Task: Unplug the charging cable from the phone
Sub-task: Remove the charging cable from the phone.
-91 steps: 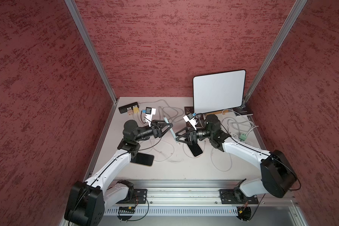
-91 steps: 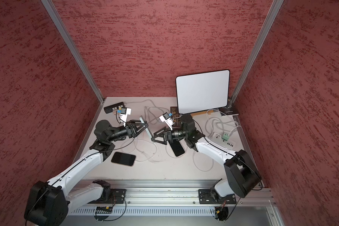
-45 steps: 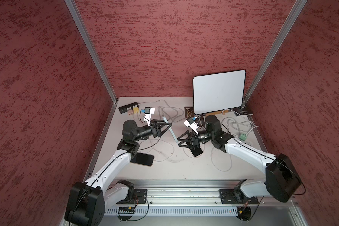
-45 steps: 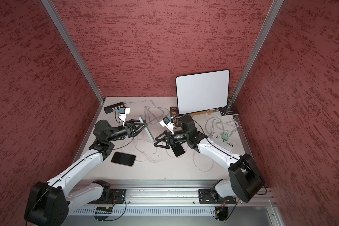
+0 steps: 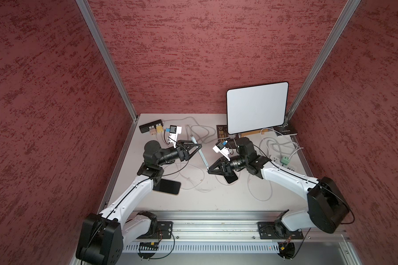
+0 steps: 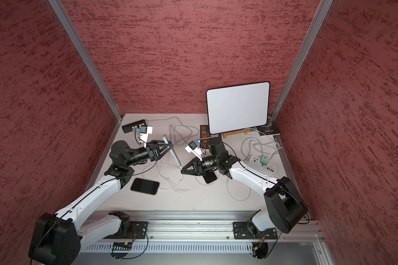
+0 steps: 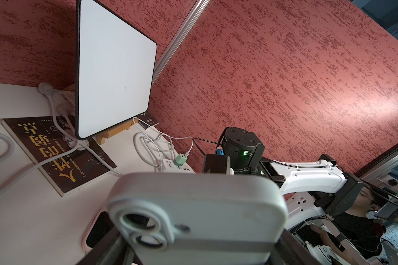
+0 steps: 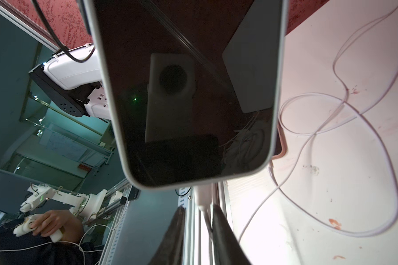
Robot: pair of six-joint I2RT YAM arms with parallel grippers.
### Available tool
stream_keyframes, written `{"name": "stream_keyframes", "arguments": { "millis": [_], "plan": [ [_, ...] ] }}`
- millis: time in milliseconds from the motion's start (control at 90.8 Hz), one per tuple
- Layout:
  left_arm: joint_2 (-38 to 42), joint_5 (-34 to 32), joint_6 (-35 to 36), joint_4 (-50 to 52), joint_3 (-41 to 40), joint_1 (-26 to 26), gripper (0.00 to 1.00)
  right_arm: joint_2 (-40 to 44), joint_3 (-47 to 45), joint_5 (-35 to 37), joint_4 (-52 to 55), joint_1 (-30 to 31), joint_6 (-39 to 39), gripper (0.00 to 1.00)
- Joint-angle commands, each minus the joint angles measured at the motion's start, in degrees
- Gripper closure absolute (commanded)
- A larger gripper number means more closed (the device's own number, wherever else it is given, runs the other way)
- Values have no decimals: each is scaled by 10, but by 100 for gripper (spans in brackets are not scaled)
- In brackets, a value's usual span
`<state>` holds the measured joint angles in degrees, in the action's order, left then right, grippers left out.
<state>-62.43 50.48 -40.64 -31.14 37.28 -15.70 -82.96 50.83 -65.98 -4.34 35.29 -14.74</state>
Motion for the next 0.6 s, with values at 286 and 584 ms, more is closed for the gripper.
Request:
{"name": "stream_keyframes", "arguments": {
  "millis": [286, 584],
  "plan": [
    [17, -6, -8, -39, 0, 6, 89, -12, 9, -5, 14, 6, 19, 100],
    [19, -9, -14, -42, 4, 11, 89, -19, 9, 29, 54, 6, 47, 100]
  ]
}}
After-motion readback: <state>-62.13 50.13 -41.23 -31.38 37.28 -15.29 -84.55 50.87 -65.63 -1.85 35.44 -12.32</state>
